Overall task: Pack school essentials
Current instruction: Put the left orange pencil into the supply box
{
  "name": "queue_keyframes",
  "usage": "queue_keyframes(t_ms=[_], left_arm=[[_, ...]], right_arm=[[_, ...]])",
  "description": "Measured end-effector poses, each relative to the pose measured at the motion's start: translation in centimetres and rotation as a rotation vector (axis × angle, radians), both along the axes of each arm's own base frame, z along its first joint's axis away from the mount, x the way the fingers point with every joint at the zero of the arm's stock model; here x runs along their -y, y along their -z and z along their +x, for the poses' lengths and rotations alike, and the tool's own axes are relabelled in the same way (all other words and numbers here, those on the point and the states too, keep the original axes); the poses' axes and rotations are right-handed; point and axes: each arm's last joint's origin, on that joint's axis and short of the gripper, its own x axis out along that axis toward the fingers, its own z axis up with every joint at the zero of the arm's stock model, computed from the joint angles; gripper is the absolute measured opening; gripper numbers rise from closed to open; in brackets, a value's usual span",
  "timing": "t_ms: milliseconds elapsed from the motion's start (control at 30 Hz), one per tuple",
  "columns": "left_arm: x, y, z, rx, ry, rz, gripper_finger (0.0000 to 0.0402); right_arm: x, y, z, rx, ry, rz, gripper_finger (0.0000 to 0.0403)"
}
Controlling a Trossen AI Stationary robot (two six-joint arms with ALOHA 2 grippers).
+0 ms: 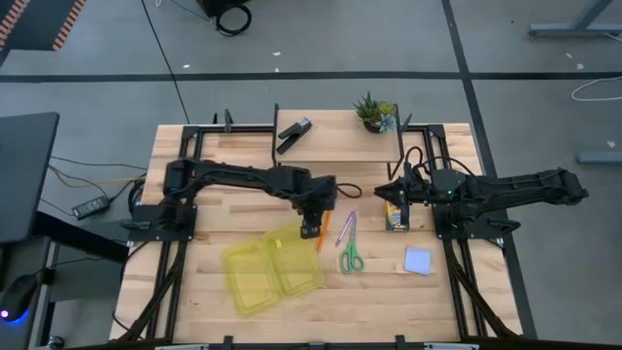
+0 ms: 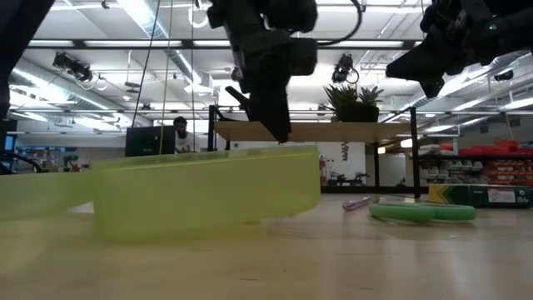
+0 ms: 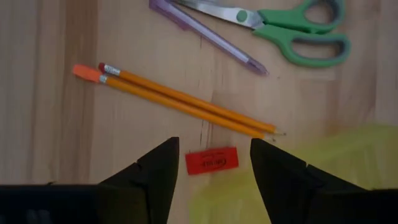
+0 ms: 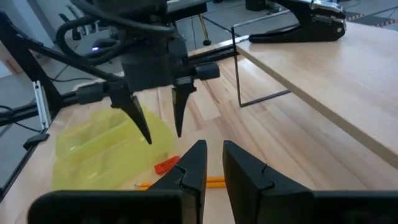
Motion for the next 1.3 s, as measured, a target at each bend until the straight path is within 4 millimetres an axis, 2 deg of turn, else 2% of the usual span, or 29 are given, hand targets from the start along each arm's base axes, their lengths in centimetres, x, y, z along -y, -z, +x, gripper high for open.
queue_keyframes(t_ms=[133, 333, 667, 1033, 1300], left_arm=[[-0.1, 0.6, 1.4, -0.034, -0.013, -0.007, 0.022], [0.1, 2.0, 2.0, -0.09, -0.025, -0.014, 0.0217], [1.0, 2.9, 1.5, -0.177, -0.025, -0.02, 0.0213], [1.1, 4.0, 0.8, -0.24, -0.028, -0.02, 0.0206], [1.7, 4.1, 0.1, -0.322, -0.038, -0.023, 0.0205]], right_arm=[[0.0, 0.1, 0.0, -0.011, -0.001, 0.002, 0.006], [0.0, 0.5, -0.1, -0.048, -0.005, 0.002, 0.006], [0.0, 0.6, -0.1, -0.061, -0.011, -0.006, 0.006], [0.0, 0.5, -0.1, -0.058, -0.009, 0.002, 0.006], [0.0, 0.5, -0.1, -0.054, -0.008, 0.007, 0.006]])
